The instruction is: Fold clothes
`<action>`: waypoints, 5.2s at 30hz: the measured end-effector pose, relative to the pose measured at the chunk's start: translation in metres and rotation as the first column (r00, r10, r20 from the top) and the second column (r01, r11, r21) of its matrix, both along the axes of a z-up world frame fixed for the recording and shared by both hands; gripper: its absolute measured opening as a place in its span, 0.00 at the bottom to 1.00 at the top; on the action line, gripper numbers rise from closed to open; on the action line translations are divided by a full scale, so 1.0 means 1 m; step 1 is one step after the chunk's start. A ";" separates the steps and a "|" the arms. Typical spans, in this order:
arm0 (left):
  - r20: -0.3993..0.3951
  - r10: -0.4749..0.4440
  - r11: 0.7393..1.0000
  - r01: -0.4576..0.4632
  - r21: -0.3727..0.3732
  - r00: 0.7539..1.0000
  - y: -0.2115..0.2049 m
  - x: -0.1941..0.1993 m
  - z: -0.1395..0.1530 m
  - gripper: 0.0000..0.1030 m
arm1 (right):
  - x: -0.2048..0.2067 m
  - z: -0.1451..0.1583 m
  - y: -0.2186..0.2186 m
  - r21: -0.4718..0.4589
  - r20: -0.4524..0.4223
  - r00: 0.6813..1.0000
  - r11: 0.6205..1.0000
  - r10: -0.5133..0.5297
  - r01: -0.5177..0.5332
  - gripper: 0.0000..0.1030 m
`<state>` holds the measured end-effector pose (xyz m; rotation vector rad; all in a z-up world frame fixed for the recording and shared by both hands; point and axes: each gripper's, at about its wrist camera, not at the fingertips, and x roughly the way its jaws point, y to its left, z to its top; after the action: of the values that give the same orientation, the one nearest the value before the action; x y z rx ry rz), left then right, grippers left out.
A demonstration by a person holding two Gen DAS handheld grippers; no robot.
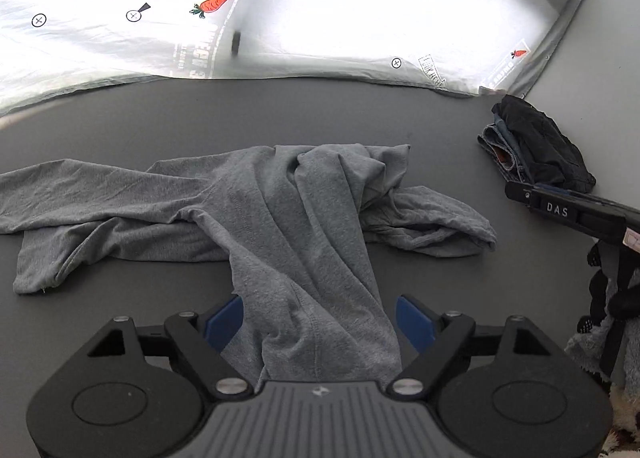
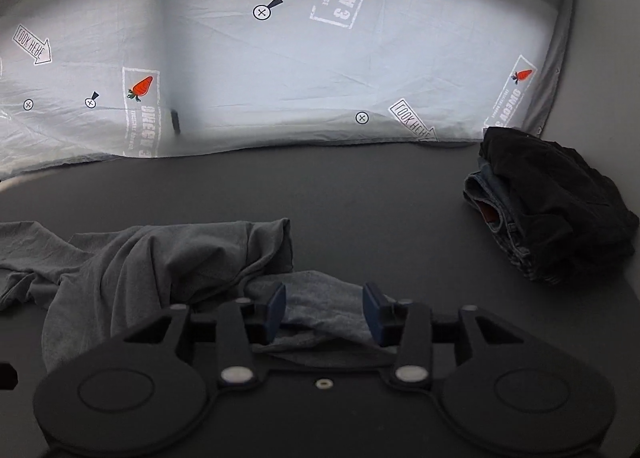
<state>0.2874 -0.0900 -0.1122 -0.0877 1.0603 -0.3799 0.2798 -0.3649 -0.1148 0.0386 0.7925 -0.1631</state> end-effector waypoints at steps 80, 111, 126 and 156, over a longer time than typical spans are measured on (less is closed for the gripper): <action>0.322 -0.622 0.720 0.360 0.593 0.713 -0.128 0.112 -0.106 0.03 | 0.065 -0.099 0.016 0.400 -0.230 0.963 0.889 -0.138 0.222 0.37; 0.705 -0.144 0.803 -0.334 0.494 0.695 -0.020 0.188 0.020 0.04 | 0.113 -0.043 0.010 0.245 0.149 0.885 0.884 -0.441 0.399 0.07; 0.982 0.078 0.704 -0.707 0.067 0.171 0.049 0.024 0.206 0.04 | 0.011 0.209 0.022 -0.148 0.835 0.549 0.944 -0.040 0.294 0.06; 0.804 0.406 0.581 -0.802 0.139 0.434 0.132 -0.079 0.147 0.05 | 0.079 0.253 0.111 -0.280 0.817 0.507 0.958 0.275 -0.069 0.07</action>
<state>0.2086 0.0417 0.0345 0.1371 0.2396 0.5860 0.3587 -0.2539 0.1381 -0.1631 -0.2439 -0.0165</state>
